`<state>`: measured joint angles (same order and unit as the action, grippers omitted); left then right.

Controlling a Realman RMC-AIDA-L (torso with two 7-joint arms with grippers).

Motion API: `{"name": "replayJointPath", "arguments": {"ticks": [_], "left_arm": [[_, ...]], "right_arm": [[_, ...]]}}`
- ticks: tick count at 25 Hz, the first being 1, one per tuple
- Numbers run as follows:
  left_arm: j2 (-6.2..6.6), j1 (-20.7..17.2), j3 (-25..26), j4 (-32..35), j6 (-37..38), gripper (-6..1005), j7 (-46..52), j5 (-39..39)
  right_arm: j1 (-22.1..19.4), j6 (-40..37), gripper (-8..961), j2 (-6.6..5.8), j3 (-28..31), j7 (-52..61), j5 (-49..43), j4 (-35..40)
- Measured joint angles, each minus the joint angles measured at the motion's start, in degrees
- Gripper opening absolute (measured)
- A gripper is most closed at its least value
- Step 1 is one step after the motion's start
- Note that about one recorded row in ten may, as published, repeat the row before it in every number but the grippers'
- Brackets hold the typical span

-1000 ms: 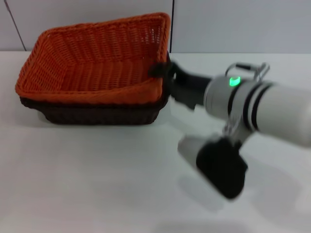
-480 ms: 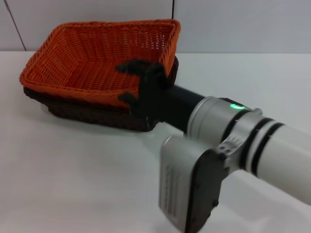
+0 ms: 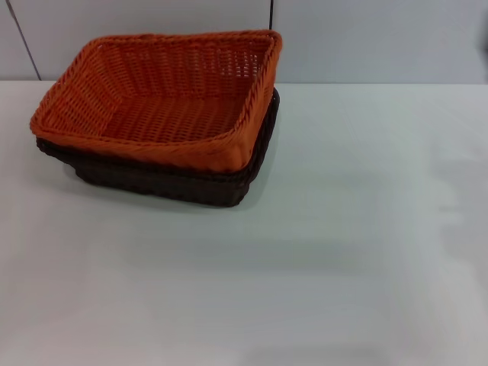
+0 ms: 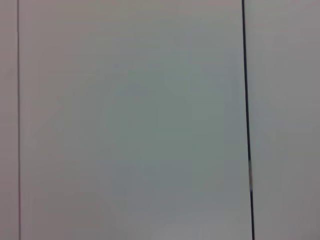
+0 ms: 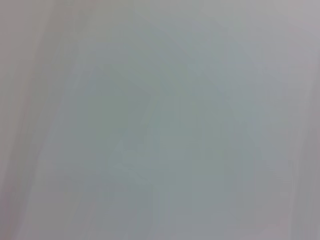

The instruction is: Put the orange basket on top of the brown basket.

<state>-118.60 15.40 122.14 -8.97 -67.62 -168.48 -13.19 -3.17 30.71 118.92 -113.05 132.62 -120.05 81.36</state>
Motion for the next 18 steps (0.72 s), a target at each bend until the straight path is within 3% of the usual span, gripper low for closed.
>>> {"name": "replayJointPath", "arguments": {"ticks": [6,9,13,18], "left_arm": [[0.23,1.19,-0.38,-0.41,-0.55,843,-0.19,-0.32],[0.46,1.77,-1.67,-7.43,9.88,843,1.55,-0.81],[0.83,-0.52,-6.87,-23.83,31.31,843,8.51,-1.3],[1.43,-2.52,-9.18,-45.09,54.03,843,9.73,-2.06]], "right_arm": [[-2.29,12.44,560,-0.19,0.59,19.67,-0.9,-12.58],[-2.36,13.54,560,-0.2,0.26,21.42,-1.99,-14.08],[-1.68,13.08,560,-0.19,-0.05,21.11,-2.37,-13.93],[-0.13,13.02,560,-0.25,-0.28,21.09,-2.65,-13.94]]}}
